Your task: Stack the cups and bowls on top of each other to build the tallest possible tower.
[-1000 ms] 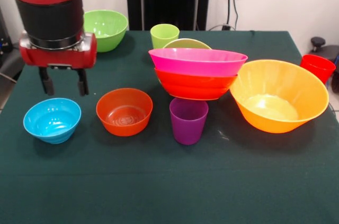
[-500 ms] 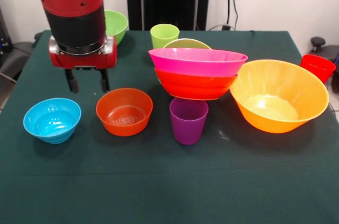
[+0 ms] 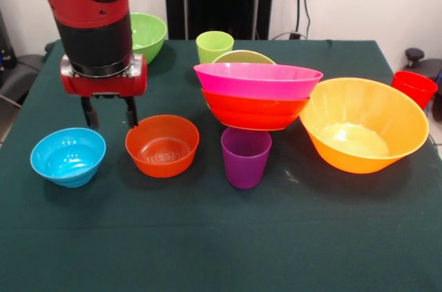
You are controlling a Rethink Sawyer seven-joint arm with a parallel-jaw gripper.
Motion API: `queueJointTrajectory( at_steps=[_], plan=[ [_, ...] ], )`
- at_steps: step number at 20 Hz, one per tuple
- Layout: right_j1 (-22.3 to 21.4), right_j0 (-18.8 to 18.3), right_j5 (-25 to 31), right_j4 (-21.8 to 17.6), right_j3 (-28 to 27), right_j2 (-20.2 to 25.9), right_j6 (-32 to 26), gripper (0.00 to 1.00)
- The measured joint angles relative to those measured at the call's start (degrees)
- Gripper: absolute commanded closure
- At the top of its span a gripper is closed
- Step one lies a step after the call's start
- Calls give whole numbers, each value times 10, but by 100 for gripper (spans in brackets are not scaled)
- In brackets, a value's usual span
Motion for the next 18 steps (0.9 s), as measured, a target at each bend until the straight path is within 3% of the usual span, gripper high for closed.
queueJointTrajectory(
  at_steps=[18],
  plan=[
    [36,-12,-26,-21,0,0,0,0]
  ],
)
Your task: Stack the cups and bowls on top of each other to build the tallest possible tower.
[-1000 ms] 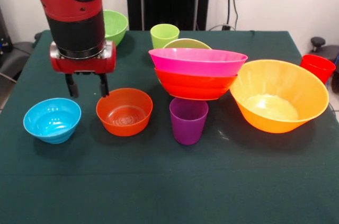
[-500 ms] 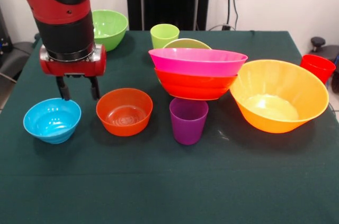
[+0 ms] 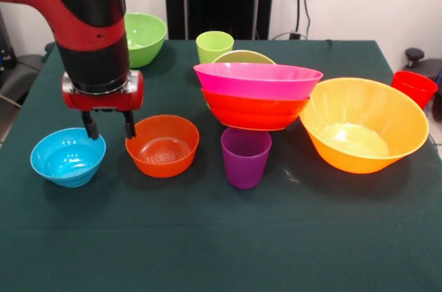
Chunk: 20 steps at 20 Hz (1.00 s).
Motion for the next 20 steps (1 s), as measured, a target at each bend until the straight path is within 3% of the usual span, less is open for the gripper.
queueJointTrajectory(
  at_steps=[7,20],
  plan=[
    [20,-2,-35,-21,0,0,0,0],
    [20,-5,-37,-27,0,0,0,0]
  ],
)
